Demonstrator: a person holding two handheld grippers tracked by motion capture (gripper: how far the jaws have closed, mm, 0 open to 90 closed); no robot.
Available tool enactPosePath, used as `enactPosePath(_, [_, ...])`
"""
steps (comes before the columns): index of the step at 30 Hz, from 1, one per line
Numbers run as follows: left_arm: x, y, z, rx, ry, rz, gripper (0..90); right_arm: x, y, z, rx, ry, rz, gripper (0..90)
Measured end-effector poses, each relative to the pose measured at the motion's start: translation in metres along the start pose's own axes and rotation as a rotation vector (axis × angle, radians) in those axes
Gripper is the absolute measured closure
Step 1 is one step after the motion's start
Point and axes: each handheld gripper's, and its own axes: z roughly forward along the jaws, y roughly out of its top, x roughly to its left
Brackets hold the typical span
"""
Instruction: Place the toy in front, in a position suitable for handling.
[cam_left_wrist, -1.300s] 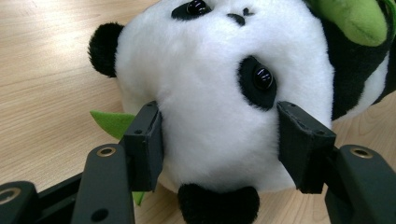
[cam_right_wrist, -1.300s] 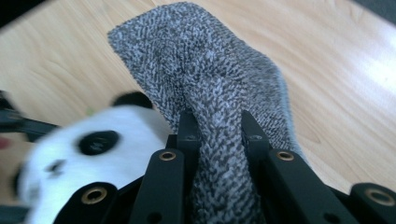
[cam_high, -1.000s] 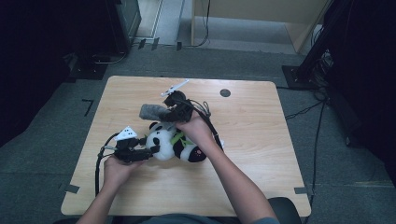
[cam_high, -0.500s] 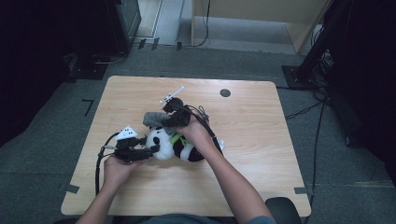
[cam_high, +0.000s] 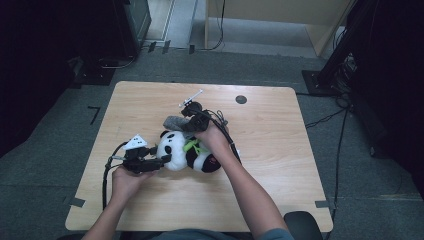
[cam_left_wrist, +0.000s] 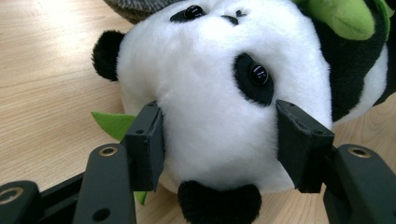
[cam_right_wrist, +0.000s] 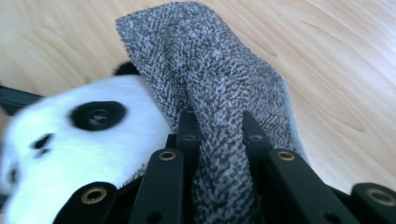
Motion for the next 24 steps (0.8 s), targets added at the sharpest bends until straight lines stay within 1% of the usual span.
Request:
enactPosePath(1, [0.0,0.0,0.0,0.002,-0.001,0.006,40.2,-0.001,0.001,0.0,0.003,-0.016,-0.006,75.4])
enactPosePath(4, [-0.001,0.0,0.0,0.003,0.002,0.017,40.2,-0.005,0.003,-0.002,0.008,-0.091,-0.02,75.6])
enactPosePath(7, [-0.001,-0.001,-0.001,0.009,0.001,0.019,40.3,-0.014,0.005,-0.012,-0.01,-0.143,0.001,76.7])
enactPosePath(9, [0.0,-0.001,-0.001,0.01,-0.001,0.017,40.3,-0.022,0.004,-0.024,-0.034,-0.164,0.016,77.0])
enactPosePath(10, [0.0,-0.001,0.0,0.009,-0.001,0.014,40.3,-0.024,0.004,-0.029,-0.049,-0.162,0.018,77.0])
enactPosePath(12, [-0.001,-0.001,0.0,0.007,0.002,0.014,40.2,-0.026,0.003,-0.041,-0.092,-0.141,0.038,77.0])
enactPosePath(13, [0.0,-0.001,0.0,0.008,0.001,0.014,40.2,-0.025,0.003,-0.05,-0.121,-0.126,0.043,77.0])
enactPosePath(15, [0.0,0.0,0.0,0.01,0.003,0.016,40.2,-0.021,0.002,-0.064,-0.164,-0.104,0.034,77.0])
enactPosePath(17, [-0.001,0.0,0.0,0.01,0.004,0.016,40.2,-0.013,-0.001,-0.073,-0.187,-0.081,0.015,77.0])
enactPosePath(19, [-0.001,0.0,0.0,0.011,0.005,0.017,40.2,-0.002,-0.006,-0.076,-0.188,-0.057,-0.011,76.9])
enactPosePath(21, [-0.001,0.0,0.0,0.01,0.006,0.014,40.2,0.008,-0.013,-0.075,-0.185,-0.035,-0.037,76.9])
enactPosePath(23, [-0.001,0.0,0.0,0.01,0.006,0.014,40.5,0.013,-0.02,-0.07,-0.173,-0.001,-0.043,76.9])
enactPosePath(24, [-0.001,0.0,0.0,0.013,0.004,0.015,40.8,0.015,-0.025,-0.066,-0.155,0.022,-0.035,77.0])
